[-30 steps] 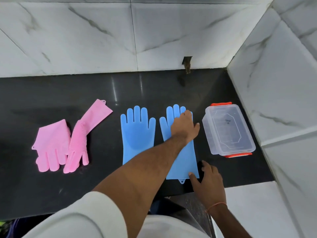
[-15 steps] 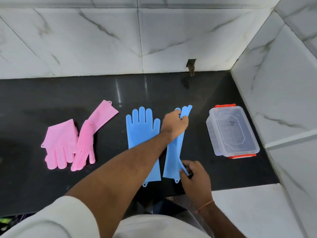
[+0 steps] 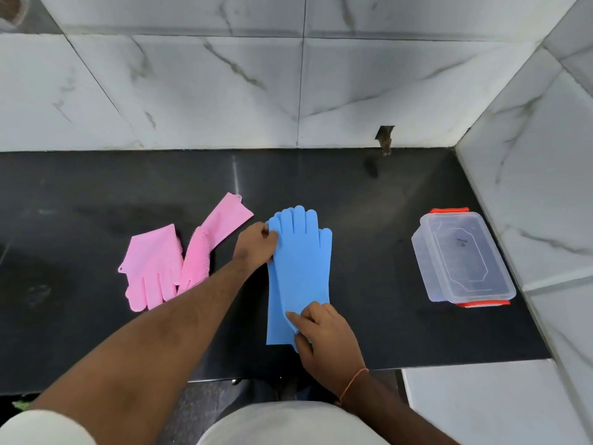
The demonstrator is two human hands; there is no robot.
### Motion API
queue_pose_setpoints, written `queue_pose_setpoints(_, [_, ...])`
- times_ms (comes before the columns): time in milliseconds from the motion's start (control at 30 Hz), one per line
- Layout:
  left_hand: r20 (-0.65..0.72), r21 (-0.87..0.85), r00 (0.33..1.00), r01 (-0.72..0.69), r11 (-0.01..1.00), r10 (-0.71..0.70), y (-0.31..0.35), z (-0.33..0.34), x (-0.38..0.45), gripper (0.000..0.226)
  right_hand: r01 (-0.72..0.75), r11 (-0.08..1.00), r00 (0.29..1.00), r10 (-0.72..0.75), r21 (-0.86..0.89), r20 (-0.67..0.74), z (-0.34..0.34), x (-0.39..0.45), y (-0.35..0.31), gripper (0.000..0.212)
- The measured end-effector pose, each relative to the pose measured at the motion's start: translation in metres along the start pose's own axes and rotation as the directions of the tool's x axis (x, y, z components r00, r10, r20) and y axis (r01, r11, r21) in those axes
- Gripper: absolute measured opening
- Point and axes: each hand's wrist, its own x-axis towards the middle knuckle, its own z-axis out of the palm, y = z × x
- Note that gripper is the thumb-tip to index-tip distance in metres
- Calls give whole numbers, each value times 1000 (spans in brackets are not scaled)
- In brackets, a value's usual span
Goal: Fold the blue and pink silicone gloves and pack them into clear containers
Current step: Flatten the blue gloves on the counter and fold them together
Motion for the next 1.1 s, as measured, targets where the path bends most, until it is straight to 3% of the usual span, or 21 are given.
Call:
queue_pose_setpoints(133, [25, -54, 998, 54, 997, -52, -1, 0, 3, 20, 50, 998, 999, -49, -46, 22, 3, 2, -10, 33])
queue_pose_setpoints(400, [90, -65, 993, 86, 994, -80, -6, -5, 13, 39, 43, 996, 998, -39, -79, 59, 11, 7, -14, 34])
queue_pose_setpoints(667, [70, -59, 994, 87, 994, -82, -6, -6, 13, 26, 61, 992, 991, -48, -107, 122, 19, 13, -14, 36])
queue_pose_setpoints(867, [26, 243, 999, -37, 969, 32, -16, -18, -1, 29, 39, 986, 957, 11, -165, 290, 20, 12, -3, 50])
queue_pose_setpoints(967, [93, 242, 995, 21, 970, -45, -35, -27, -21, 26, -83, 992, 957, 105, -90, 272, 16, 13, 6, 48])
queue_pose_setpoints(1100, [182, 126, 974, 113, 986, -135, -62, -28, -65, 18, -360, 933, 930, 358, 8, 82, 7, 18, 26, 27])
